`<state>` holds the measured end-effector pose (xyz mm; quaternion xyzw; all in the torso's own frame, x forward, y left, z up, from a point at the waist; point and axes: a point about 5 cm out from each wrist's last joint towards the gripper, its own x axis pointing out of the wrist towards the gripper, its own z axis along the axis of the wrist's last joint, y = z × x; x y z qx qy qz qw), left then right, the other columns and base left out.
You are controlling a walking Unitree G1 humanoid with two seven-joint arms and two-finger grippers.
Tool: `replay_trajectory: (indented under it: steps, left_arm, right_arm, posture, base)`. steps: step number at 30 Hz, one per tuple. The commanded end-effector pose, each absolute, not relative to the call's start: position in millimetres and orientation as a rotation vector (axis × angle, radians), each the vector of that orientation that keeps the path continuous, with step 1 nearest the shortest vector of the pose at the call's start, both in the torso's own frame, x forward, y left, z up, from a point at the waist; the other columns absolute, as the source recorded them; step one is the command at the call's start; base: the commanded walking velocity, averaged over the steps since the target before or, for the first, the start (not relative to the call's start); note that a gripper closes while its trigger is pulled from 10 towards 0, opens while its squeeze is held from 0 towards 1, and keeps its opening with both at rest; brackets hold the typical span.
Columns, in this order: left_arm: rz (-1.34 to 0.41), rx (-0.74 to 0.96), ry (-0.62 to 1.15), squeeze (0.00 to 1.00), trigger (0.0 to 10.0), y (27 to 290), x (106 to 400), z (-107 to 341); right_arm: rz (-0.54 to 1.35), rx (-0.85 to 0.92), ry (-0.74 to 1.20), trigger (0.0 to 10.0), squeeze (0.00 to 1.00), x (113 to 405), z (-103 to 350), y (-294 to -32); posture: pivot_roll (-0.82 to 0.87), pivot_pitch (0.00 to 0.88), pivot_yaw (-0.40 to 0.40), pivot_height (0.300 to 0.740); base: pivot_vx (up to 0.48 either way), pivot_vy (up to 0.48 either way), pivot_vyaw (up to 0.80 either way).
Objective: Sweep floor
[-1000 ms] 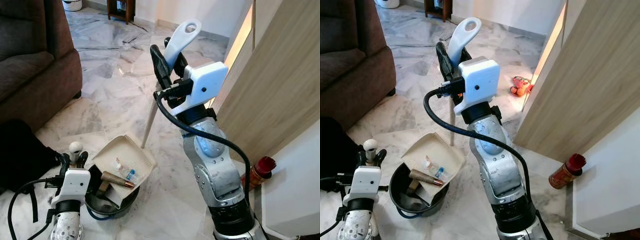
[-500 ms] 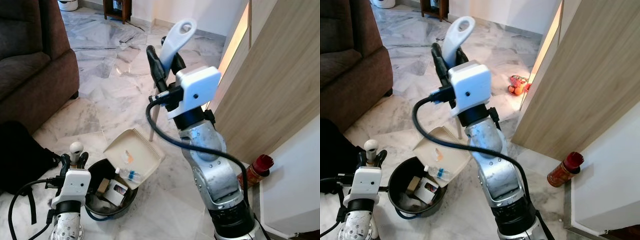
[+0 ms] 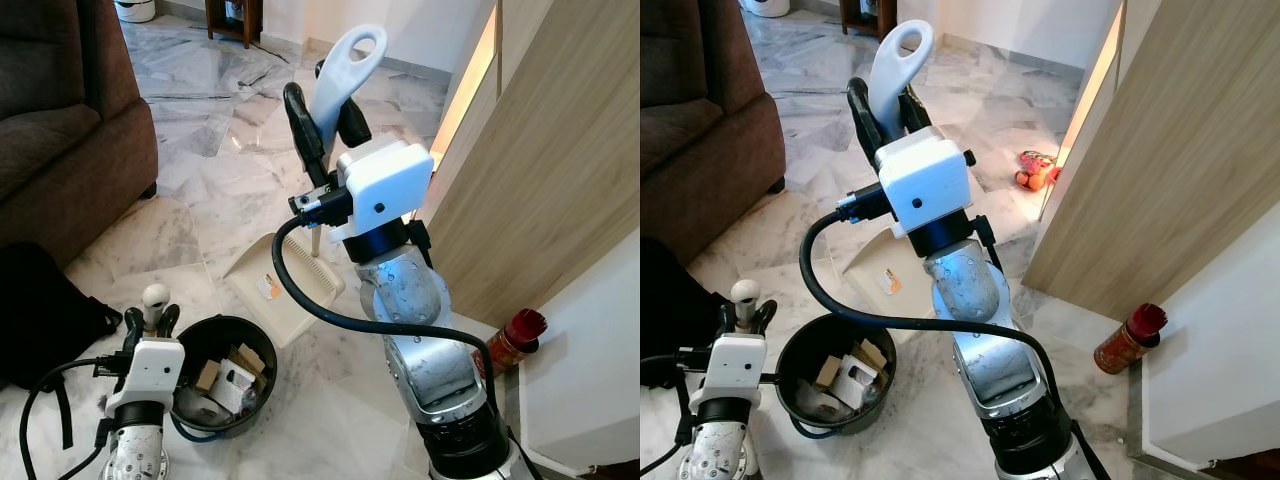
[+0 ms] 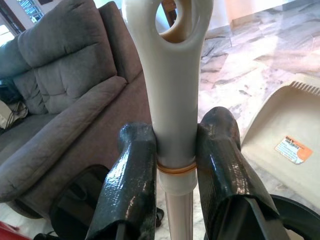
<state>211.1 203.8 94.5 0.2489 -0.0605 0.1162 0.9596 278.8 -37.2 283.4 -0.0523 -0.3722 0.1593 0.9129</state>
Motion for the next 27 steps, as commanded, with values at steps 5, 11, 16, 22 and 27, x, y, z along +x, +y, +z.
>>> replay_trajectory:
  steps: [5, 11, 16, 22, 27]
  left_arm:
    - [0.223, 0.523, -0.141, 0.00, 10.0, 200.5, 211.1, 97.0]
    - [0.229, 0.518, -0.143, 0.00, 10.0, 203.4, 210.6, 98.0]
    - [0.234, 0.512, -0.138, 0.00, 10.0, 206.4, 210.2, 98.2]
    - [0.231, 0.493, -0.133, 0.00, 10.0, 208.3, 210.0, 97.6]
    - [0.234, 0.464, -0.118, 0.00, 10.0, 210.1, 208.7, 94.7]
  right_arm:
    - [0.104, -0.274, -0.702, 10.0, 0.00, 310.7, 267.8, -90.9]
    - [-0.026, -0.353, -0.526, 10.0, 0.00, 327.1, 225.1, -138.1]
    - [-0.037, -0.272, -0.365, 10.0, 0.00, 329.5, 187.0, -149.8]
    - [-0.068, -0.133, -0.146, 10.0, 0.00, 327.1, 131.9, -164.8]
    - [-0.090, -0.108, -0.114, 10.0, 0.00, 324.6, 120.8, -174.5]
  posture:
    - [0.17, 0.124, -0.118, 0.740]
    - [0.18, 0.119, -0.113, 0.740]
    - [0.18, 0.113, -0.107, 0.740]
    - [0.19, 0.099, -0.098, 0.740]
    - [0.18, 0.092, -0.094, 0.740]
  base:
    - [0.000, 0.000, 0.00]
    - [0.000, 0.000, 0.00]
    - [0.000, 0.000, 0.00]
    - [0.000, 0.000, 0.00]
    - [0.000, 0.000, 0.00]
